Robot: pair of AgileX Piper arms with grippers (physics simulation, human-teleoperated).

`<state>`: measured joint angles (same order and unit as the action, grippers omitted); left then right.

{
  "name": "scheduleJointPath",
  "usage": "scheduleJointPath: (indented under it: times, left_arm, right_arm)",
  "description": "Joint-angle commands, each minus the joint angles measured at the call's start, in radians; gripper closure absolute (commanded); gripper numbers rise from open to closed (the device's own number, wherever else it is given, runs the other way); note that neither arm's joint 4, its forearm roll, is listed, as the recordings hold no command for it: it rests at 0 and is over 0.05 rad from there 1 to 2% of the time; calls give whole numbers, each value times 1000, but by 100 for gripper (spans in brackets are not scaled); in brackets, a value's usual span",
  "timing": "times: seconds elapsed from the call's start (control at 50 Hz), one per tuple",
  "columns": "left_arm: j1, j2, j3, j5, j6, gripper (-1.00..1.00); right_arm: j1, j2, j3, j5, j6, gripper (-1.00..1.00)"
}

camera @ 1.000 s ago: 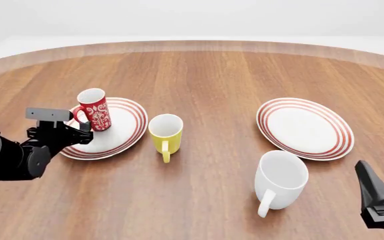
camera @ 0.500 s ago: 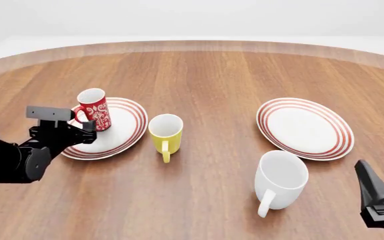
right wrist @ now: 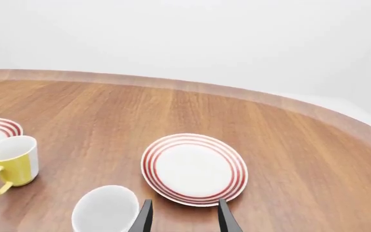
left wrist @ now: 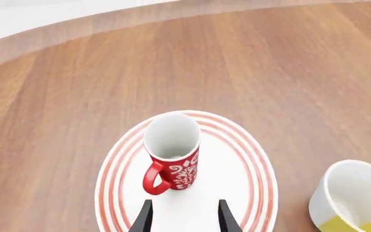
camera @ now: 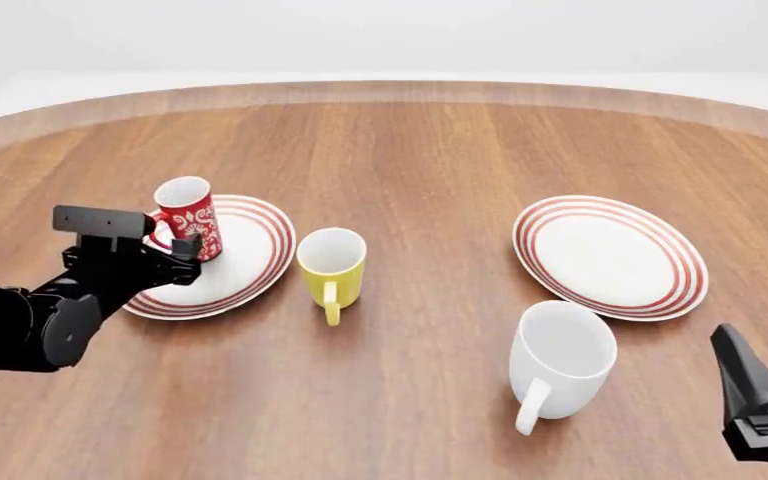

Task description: Put the red mug on the left plate.

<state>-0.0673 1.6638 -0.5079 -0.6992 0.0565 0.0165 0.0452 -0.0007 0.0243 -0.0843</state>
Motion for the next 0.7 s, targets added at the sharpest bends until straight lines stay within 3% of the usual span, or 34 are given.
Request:
scheduleJointPath:
  times: [0.02,0.3,0.7]
  left_arm:
    - [-26,-50,15,21,-8,-100]
    - [-80,-118,44,36,-44,-100]
    - [-172,-234,68,80,-78,-100]
  right_arm:
    - [-1,-23,0,24,0,-100]
    - [1,49,0,-47,-3,-100]
    - [1,55,0,-53,-5,-100]
